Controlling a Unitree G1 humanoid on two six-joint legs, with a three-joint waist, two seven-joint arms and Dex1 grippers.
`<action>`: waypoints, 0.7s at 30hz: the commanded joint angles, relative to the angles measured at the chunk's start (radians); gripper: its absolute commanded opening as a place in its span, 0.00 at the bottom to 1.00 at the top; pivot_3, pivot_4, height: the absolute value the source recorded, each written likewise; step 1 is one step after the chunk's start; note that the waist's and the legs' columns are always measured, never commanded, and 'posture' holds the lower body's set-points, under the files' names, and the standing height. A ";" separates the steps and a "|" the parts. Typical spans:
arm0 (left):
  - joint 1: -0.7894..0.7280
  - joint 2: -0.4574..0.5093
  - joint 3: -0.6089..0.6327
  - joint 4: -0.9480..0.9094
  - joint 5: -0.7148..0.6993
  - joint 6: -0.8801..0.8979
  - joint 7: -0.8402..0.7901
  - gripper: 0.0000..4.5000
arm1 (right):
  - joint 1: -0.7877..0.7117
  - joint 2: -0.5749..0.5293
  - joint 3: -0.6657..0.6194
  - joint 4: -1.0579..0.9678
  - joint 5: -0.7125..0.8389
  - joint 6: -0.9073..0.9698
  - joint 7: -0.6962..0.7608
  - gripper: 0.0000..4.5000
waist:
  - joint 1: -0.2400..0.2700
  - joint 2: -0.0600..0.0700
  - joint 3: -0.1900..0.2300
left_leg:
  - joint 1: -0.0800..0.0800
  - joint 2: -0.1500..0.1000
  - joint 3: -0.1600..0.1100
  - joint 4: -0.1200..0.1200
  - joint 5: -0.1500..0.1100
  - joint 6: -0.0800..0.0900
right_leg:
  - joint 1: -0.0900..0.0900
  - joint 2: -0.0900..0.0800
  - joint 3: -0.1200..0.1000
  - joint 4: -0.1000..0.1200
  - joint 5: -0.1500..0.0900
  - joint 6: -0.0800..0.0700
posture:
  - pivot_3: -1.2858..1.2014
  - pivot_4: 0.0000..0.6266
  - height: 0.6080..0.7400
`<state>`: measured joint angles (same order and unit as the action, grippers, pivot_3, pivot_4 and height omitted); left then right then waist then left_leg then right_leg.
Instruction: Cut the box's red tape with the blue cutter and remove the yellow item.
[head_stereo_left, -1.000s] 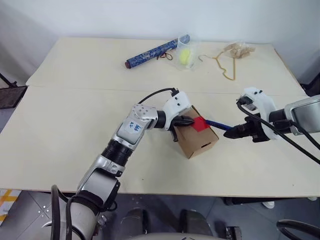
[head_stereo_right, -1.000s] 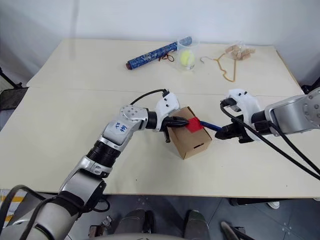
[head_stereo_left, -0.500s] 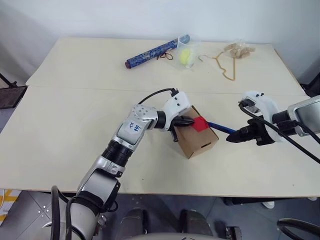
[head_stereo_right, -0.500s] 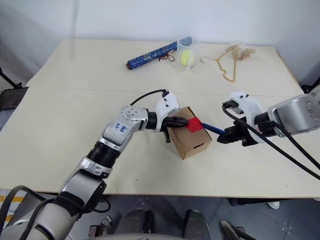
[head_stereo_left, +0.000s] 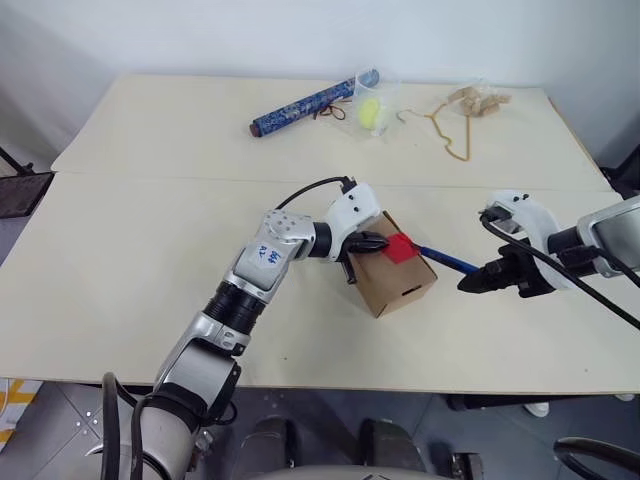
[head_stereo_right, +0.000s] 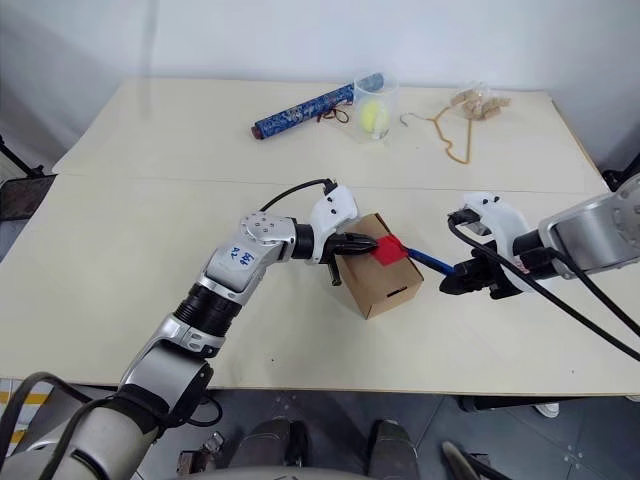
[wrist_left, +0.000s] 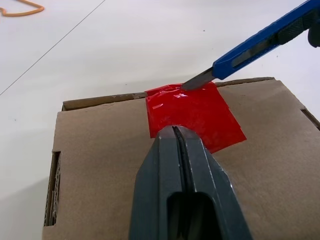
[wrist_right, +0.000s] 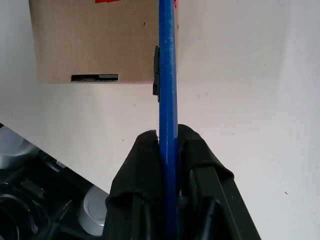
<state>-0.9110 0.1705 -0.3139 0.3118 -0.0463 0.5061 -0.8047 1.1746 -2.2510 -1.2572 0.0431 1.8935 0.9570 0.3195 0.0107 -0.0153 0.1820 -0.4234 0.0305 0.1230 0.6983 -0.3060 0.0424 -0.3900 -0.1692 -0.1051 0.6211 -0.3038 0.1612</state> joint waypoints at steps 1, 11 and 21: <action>0.021 0.004 -0.019 0.020 0.017 0.026 0.002 0.00 | 0.013 -0.001 -0.022 -0.017 0.000 -0.026 -0.010 0.04 | -0.002 0.000 0.000 | 0.000 0.000 0.000 0.000 0.000 0.000 | 0.000 0.000 0.000 0.000 0.000 0.000 | 0.52 0.24 1.00; 0.031 0.007 -0.018 0.009 0.016 0.028 0.010 0.00 | 0.024 -0.001 -0.054 -0.040 -0.059 -0.055 0.004 0.04 | -0.011 -0.001 0.000 | 0.000 0.000 0.000 0.001 0.000 0.000 | 0.000 0.000 0.001 0.000 0.000 0.000 | 0.52 0.24 1.00; 0.045 0.001 -0.018 -0.007 0.014 0.034 0.023 0.00 | 0.017 -0.001 -0.055 -0.047 -0.118 -0.012 0.057 0.04 | -0.011 -0.001 0.000 | 0.000 0.000 0.000 0.000 0.000 0.000 | 0.000 0.000 0.001 0.000 0.000 0.000 | 0.52 0.24 1.00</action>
<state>-0.8928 0.1729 -0.3118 0.2850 -0.0462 0.5153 -0.7845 1.2017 -2.2510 -1.2984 0.0038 1.7926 0.9177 0.3508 -0.0007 -0.0159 0.1816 -0.4233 0.0305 0.1234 0.6987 -0.3060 0.0425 -0.3900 -0.1692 -0.1042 0.6212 -0.3034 0.1615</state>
